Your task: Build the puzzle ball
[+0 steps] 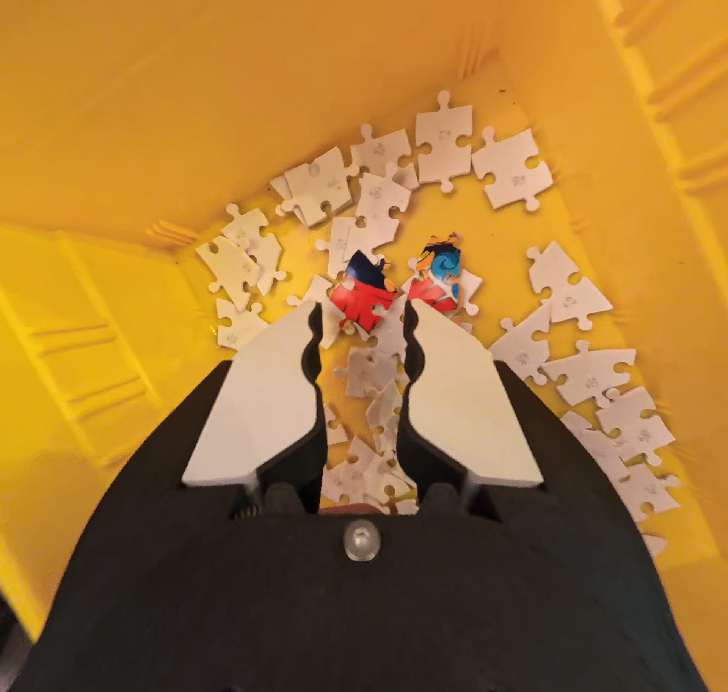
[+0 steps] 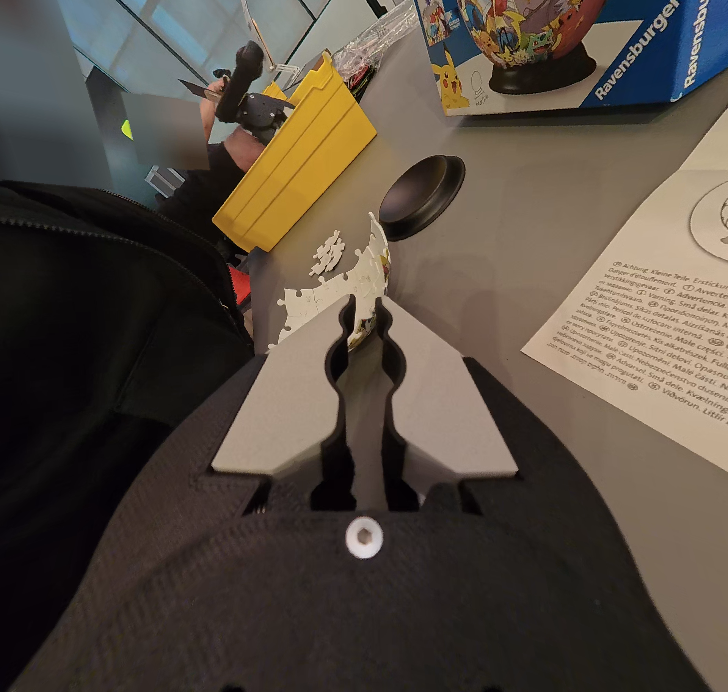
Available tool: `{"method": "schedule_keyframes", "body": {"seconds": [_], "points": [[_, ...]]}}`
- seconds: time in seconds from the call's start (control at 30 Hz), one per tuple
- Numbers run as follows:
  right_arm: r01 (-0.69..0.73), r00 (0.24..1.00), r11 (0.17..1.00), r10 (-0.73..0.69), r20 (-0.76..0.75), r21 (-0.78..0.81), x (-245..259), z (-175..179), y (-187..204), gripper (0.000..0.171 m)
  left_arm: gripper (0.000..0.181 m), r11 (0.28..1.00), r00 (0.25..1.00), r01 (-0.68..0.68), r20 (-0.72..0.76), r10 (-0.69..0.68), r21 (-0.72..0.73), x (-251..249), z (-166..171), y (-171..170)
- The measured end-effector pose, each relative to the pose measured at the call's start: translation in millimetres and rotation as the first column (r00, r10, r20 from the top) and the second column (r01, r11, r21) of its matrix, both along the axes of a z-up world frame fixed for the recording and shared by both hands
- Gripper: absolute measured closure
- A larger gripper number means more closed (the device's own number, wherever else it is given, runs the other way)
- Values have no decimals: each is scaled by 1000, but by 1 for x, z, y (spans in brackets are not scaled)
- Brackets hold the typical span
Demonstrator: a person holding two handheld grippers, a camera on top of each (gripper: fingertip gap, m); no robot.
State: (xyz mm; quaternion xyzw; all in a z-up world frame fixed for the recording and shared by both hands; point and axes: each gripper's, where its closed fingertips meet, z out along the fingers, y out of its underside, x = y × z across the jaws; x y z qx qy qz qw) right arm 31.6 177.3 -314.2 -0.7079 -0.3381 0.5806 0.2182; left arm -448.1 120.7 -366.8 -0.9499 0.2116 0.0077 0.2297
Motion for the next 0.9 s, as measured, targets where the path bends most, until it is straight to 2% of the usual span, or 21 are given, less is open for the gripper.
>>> {"method": "schedule_keyframes", "body": {"seconds": [0.13, 0.43, 0.6, 0.7, 0.77, 0.87, 0.9], "points": [[1, 1000, 1000, -1, -2, 0, 0, 0, 0, 163, 152, 999, 998, 9, 55, -7, -38, 5, -7, 3], [0, 1000, 1000, 0, -4, -3, 0, 1, 0, 162, 153, 995, 995, 41, -98, -32, 90, 2, 16, 2], [-1, 1000, 1000, 1, -3, 0, 0, 1, 0, 163, 153, 975, 981, -36, 194, -7, 219, 24, 49, -1], [-2, 1000, 1000, 2, -3, 0, 0, 0, -1, 163, 153, 938, 972, -21, 226, -61, 346, 31, 79, -4], [-4, 1000, 1000, 4, 0, 2, 0, 0, -1, 163, 153, 882, 921, -56, 365, -135, 468, 47, 114, -6], [-6, 1000, 1000, 6, -2, 3, 0, 0, -1, 163, 154, 783, 738, -157, 599, -312, 602, 62, 170, -19], [-6, 1000, 1000, 6, -2, 4, 0, 0, -1, 163, 154, 759, 650, -204, 665, -367, 619, 63, 186, -25]]}}
